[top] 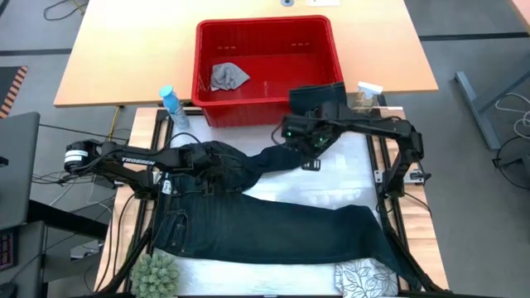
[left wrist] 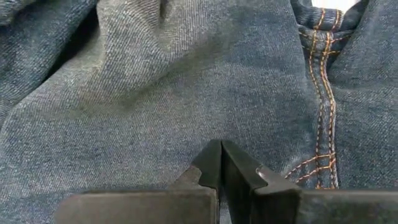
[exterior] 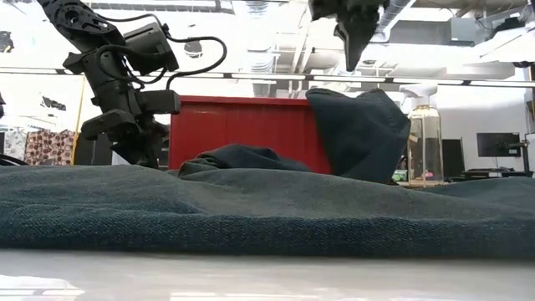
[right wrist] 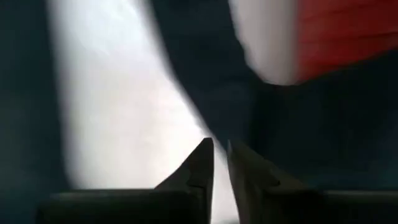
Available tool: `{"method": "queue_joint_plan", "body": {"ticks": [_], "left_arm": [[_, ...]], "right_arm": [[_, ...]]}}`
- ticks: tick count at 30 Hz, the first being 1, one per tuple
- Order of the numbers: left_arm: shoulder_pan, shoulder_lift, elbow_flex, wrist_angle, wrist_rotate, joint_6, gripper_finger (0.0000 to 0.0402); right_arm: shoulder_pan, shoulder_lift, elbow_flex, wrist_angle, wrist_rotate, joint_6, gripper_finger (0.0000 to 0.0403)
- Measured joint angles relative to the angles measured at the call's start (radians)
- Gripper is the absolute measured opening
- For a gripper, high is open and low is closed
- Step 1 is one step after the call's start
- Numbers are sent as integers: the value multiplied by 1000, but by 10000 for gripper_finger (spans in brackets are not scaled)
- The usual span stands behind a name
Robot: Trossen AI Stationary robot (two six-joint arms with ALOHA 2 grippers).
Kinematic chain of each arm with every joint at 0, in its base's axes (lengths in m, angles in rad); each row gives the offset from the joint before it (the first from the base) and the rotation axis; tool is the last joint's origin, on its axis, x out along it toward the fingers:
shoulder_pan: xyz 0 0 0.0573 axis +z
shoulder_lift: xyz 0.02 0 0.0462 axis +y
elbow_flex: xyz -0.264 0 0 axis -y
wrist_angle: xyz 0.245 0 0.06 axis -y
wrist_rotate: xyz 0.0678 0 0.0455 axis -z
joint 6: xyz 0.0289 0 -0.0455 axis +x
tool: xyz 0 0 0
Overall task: Fold laundry
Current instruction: Fold the dark blue pants
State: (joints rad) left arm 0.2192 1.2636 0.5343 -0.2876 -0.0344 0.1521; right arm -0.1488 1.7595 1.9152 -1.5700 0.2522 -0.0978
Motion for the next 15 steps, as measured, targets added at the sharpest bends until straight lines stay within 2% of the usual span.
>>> {"method": "queue_joint_plan", "body": {"ticks": [1,5,11,15], "left_arm": [[0,0,0,1,0,0,0],[0,0,0,9,0,-4,0],[0,0,0,10,1,-3,0],[0,0,0,10,1,-3,0]], "right_arm": [[-2,3,-10,-1,31,-36,83],[-39,9,-87,0,2,-58,125],[-101,10,-282,-1,-12,-113,207],[-166,10,-408,30,-13,-114,237]]}}
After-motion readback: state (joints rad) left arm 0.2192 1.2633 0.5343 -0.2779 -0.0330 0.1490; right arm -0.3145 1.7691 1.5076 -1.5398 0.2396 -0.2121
